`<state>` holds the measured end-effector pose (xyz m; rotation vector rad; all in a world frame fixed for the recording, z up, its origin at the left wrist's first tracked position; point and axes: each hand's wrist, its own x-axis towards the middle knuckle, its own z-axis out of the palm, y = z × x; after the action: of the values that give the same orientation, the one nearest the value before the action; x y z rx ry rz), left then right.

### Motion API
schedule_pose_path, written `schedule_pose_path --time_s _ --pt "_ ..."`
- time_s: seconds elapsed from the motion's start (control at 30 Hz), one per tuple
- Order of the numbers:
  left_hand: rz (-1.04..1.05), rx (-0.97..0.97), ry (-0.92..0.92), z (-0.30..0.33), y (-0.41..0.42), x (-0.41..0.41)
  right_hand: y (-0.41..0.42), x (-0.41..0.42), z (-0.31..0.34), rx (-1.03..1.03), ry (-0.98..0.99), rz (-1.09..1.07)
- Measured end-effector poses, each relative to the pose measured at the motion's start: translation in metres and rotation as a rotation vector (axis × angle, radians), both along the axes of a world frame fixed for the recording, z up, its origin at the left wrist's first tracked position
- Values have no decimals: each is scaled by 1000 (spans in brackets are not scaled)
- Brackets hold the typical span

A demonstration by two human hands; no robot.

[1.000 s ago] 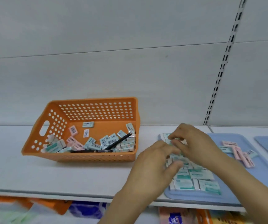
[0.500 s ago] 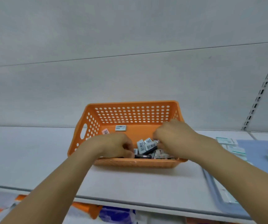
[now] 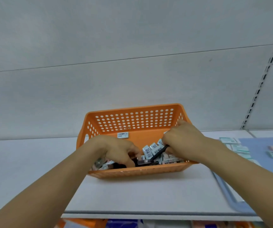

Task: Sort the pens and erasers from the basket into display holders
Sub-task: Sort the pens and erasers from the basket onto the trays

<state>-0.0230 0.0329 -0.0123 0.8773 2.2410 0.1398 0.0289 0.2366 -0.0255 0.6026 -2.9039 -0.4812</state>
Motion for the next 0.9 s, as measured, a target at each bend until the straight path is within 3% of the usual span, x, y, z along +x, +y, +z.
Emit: schedule_pose_path --time_s 0.3,0.43,0.5,0.7,0.9 --pt "110 76 -108 -3 -14 -3 2 -3 -3 -47 -16 -38" --pt "416 487 -270 -9 -25 -1 0 -1 2 -139 -38 -76" --pt "508 713 -239 -10 -30 -4 -1 0 5 -193 -11 -84" --pt "689 1179 -287 -2 -34 -5 -3 10 17 -380 324 -223" --pt "760 1405 -476 0 -28 2 -30 13 21 -891 55 -62"
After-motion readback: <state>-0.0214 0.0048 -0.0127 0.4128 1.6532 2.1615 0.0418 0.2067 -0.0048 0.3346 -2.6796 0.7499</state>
